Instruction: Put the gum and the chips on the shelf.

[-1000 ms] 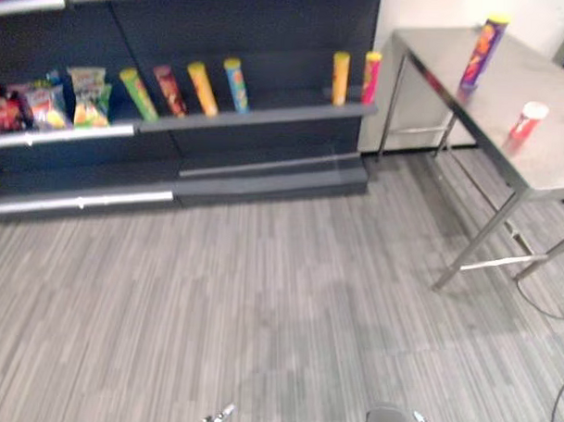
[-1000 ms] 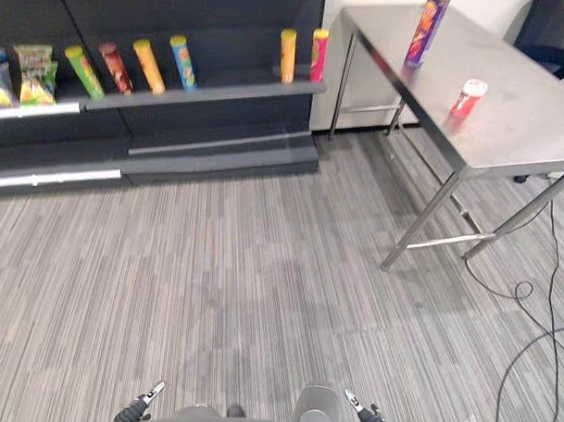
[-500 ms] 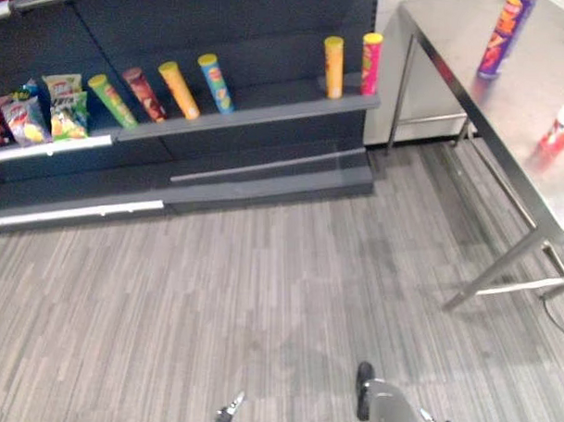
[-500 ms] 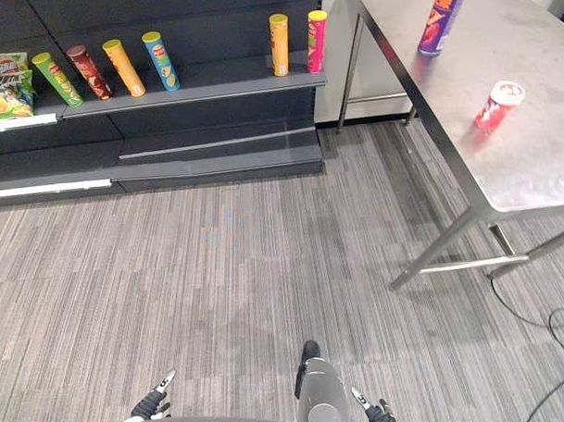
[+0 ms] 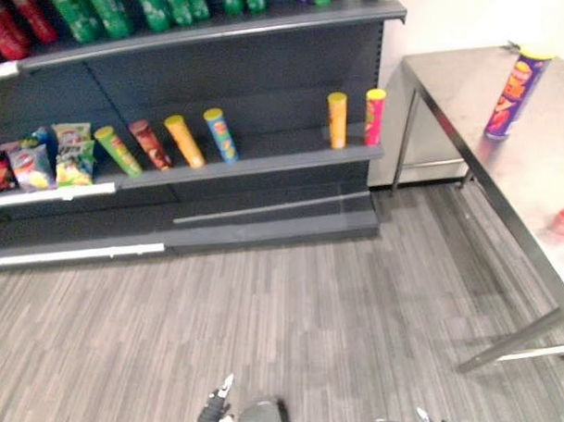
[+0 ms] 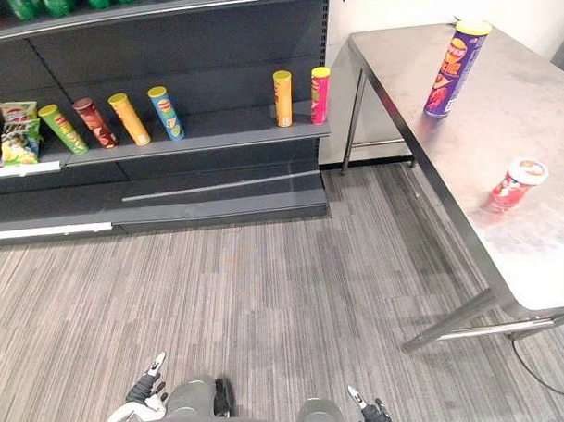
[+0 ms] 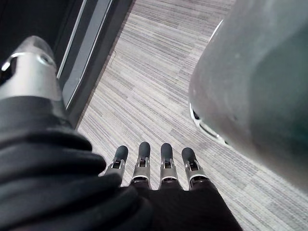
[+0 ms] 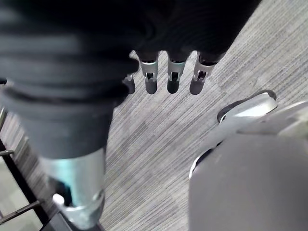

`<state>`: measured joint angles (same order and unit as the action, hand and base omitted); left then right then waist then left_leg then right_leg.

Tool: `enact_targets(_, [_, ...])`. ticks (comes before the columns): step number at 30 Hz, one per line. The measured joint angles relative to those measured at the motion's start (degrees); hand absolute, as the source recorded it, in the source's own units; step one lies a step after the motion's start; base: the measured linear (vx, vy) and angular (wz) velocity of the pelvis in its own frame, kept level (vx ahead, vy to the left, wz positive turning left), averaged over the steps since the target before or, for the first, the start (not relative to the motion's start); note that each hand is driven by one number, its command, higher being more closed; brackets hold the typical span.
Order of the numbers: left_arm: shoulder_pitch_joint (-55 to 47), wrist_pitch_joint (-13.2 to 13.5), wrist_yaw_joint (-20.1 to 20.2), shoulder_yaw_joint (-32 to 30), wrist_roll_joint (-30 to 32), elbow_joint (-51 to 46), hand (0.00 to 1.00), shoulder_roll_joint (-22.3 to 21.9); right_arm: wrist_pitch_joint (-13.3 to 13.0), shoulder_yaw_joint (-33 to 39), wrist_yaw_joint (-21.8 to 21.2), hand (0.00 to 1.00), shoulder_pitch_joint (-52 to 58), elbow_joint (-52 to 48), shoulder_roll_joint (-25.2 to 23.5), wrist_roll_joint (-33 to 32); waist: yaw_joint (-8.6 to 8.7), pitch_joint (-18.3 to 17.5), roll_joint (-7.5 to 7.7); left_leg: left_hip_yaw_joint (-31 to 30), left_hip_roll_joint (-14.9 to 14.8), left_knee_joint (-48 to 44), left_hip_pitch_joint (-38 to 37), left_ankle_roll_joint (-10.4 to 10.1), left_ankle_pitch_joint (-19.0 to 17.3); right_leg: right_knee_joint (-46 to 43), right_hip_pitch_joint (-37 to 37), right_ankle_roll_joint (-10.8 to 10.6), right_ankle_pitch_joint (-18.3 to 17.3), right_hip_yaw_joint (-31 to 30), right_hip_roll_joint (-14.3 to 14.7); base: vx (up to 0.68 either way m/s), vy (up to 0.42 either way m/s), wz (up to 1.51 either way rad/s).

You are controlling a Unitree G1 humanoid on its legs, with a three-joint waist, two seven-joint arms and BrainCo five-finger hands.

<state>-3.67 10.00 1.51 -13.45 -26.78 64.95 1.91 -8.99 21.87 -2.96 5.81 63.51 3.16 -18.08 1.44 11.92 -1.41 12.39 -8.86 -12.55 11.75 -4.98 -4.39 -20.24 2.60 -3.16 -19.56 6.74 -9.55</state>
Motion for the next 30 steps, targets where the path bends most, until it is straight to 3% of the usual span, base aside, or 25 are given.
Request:
enact_targets(1, [-0.1, 0.0, 0.0, 0.0, 0.0, 0.2, 0.00, -0.1, 0.0, 0.0, 0.0, 0.00, -0.1, 0.0, 0.2, 0.0, 0.02, -0.2, -0.28, -1.0, 0.1, 2.1, 0.0, -0.4, 0.5, 0.1, 0.3, -0.7, -0.5, -0.7, 0.0, 0.45, 0.434, -0.57])
enact_targets(2, [-0.2, 0.0, 0.0, 0.0, 0.0, 0.8, 0.00, -0.1, 0.0, -0.1, 0.0, 0.00, -0.2, 0.3, 0.4, 0.0, -0.07, -0.5, -0.53, -2.0, 0.2, 2.4, -0.1, -0.5, 3.6, 0.3, 1.3, -2.3, -1.7, -2.6, -0.2, 0.49, 0.449, -0.63])
enact_targets(3, [-0.2, 0.0, 0.3, 0.0, 0.0, 1.1, 0.00, 0.4, 0.0, -0.1, -0.1, 0.00, -0.6, 0.9, 0.2, 0.0, -0.09, -1.7, 0.17, -1.6, 1.9, 0.4, -0.2, 1.2, 4.5, 2.0, 2.6, -2.4, -2.0, -4.5, -1.5, 0.41, 0.377, -0.59])
enact_targets(4, [-0.3, 0.0, 0.3, 0.1, 0.1, 1.3, 0.00, 0.9, 0.0, -0.3, -0.1, 0.00, -0.5, 1.6, -0.2, 0.1, 0.03, -2.7, 1.30, -0.6, 2.8, -0.4, 0.1, 1.8, 3.1, 3.3, 2.9, -2.0, -1.7, -5.6, -2.3, 0.47, 0.317, -0.42])
enact_targets(5, [-0.1, -0.1, 0.4, 0.7, 0.7, 2.1, 0.00, 1.8, 0.1, -0.2, -0.2, 0.00, -0.7, 2.7, -1.2, 0.1, 0.34, -4.2, 2.89, 0.4, 4.4, -1.0, 0.5, 2.6, 1.1, 4.6, 2.9, -1.7, 0.5, -8.1, -3.6, 0.46, 0.299, -0.15])
enact_targets(6, [0.2, -0.1, 0.5, 2.2, 0.7, 2.9, 0.00, 2.7, 0.1, 0.2, -0.1, 0.00, -0.7, 2.8, -1.8, 0.1, 0.27, -4.8, 3.51, 0.9, 5.6, -1.1, 0.3, 2.8, 0.0, 5.3, 2.8, -1.6, 3.1, -10.0, -4.4, 0.54, 0.355, -0.08])
enact_targets(10, [0.1, -0.2, -0.1, 3.1, 1.9, 3.6, 0.00, 3.0, 0.2, 0.4, -0.2, 0.00, -1.5, 3.9, -1.9, 0.2, -0.12, -6.4, 3.89, 3.2, 7.2, -1.5, -1.8, 6.5, -2.0, 4.2, 2.3, -3.0, 10.5, -14.6, -5.8, 0.39, 0.238, -0.20])
enact_targets(12, [0.0, -0.2, -0.1, 4.9, 3.4, 3.6, 0.00, 3.2, 0.2, 0.3, -0.6, 0.00, -2.2, 3.9, -1.9, 0.2, -0.49, -6.8, 3.32, 5.0, 7.2, -1.1, -4.5, 7.1, -2.3, -2.7, -1.0, -4.1, 14.2, -17.6, -5.2, 0.30, 0.166, -0.54])
enact_targets(14, [-0.1, -0.2, -0.2, 7.5, 5.3, 4.3, 0.00, 3.5, 0.1, 0.8, -1.3, 0.00, -2.5, 3.7, -2.1, 0.0, 0.04, -6.0, 1.51, 6.5, 6.6, 0.6, -9.9, 8.4, -3.2, -18.1, -6.7, -4.8, 19.1, -18.3, -3.3, 0.28, 0.128, -0.46])
enact_targets(15, [0.1, -0.3, -0.2, 8.1, 5.4, 4.6, 0.00, 3.6, 0.0, 0.8, -1.3, 0.00, -2.6, 3.2, -1.9, 0.0, 0.15, -5.8, 1.32, 7.0, 6.3, 1.0, -11.4, 8.7, -3.5, -22.0, -8.0, -4.3, 18.6, -17.3, -3.0, 0.22, 0.034, -0.36])
enact_targets(16, [0.2, -0.6, -0.2, 9.7, 5.6, 4.6, 0.00, 3.8, 0.0, 0.0, -1.3, 0.00, -2.5, 2.3, -1.5, 0.0, 0.08, -5.4, 0.98, 7.7, 6.0, 3.0, -15.3, 8.7, -3.5, -28.8, -10.7, -3.0, 15.5, -12.8, -2.8, 0.21, 0.006, -0.41])
enact_targets(17, [0.1, -0.6, -0.3, 10.5, 5.7, 4.6, 0.00, 3.8, 0.0, -1.5, -1.3, 0.00, -2.6, 1.4, -1.1, 0.0, 0.08, -5.0, 0.44, 9.2, 5.3, 4.9, -18.7, 8.7, -3.5, -31.5, -12.6, -1.1, 11.8, -6.1, -3.4, 0.24, 0.000, -0.43])
enact_targets(19, [-0.1, -0.6, -0.3, 10.9, 5.7, 4.6, 0.00, 3.9, -0.3, -4.6, -1.3, 0.00, -3.1, 0.0, -0.6, 0.0, 0.05, -4.8, 0.16, 11.4, 4.1, 6.2, -21.5, 8.4, -3.4, -27.5, -14.6, 0.5, 9.3, 4.5, -5.0, 0.16, -0.052, -0.44])
enact_targets(21, [-0.2, -0.6, -0.2, 10.5, 5.6, 4.5, 0.00, 4.2, -0.7, -7.0, -1.3, 0.00, -3.9, -0.3, -0.5, -0.1, -0.09, -4.7, 1.14, 13.2, 4.0, 7.4, -22.8, 6.2, -3.4, -13.1, -15.3, -0.5, 13.4, 11.6, -4.9, 0.17, -0.125, -0.51])
enact_targets(22, [0.2, -0.7, -0.1, 8.8, 5.7, 4.6, 0.00, 4.3, -1.0, -7.7, -1.3, 0.00, -4.8, -0.5, -0.7, -0.1, -0.15, -4.2, 1.95, 13.5, 4.7, 9.2, -24.2, 4.1, -3.6, -6.9, -14.4, 2.4, 15.3, 13.8, -3.8, 0.17, -0.124, -0.67])
enact_targets(24, [0.5, -0.7, -0.1, 8.5, 6.7, 5.0, 0.00, 2.7, -1.4, -8.8, -1.3, 0.00, -5.8, -1.4, 0.4, -0.3, 0.43, -3.1, -0.78, 15.3, 2.7, 11.3, -24.2, 2.3, -3.0, -0.2, -13.3, 2.7, 15.4, 13.2, 0.3, 0.17, -0.150, -0.71])
enact_targets(25, [0.9, -0.7, -0.1, 8.5, 7.2, 5.1, 0.00, 2.3, -1.3, -9.0, -1.3, 0.00, -5.8, -1.4, 0.6, -0.4, 0.38, -2.5, -1.03, 15.9, 2.6, 11.8, -24.3, 1.9, -3.0, 1.2, -13.2, 2.7, 15.4, 13.2, 1.3, 0.13, -0.136, -0.65])
enact_targets(26, [1.4, -0.8, 0.0, 8.5, 7.9, 5.3, 0.00, 1.7, -1.0, -9.0, -1.3, 0.00, -5.6, -1.2, 1.1, -0.5, 0.14, -2.4, -2.22, 17.2, 2.0, 12.5, -25.0, 1.3, -2.8, 2.5, -13.0, 2.8, 15.4, 13.6, 2.7, 0.08, -0.104, -0.58])
enact_targets(30, [1.3, -0.7, 0.0, 8.1, 7.9, 4.6, 0.00, 1.4, -1.0, -11.4, -1.3, 0.00, -3.5, -1.4, 1.5, -0.7, 0.27, -1.6, -0.86, 17.1, 1.2, 12.3, -27.7, -0.3, -3.3, 3.9, -10.3, 4.2, 14.4, 15.1, 3.7, 0.01, -0.060, -0.26])
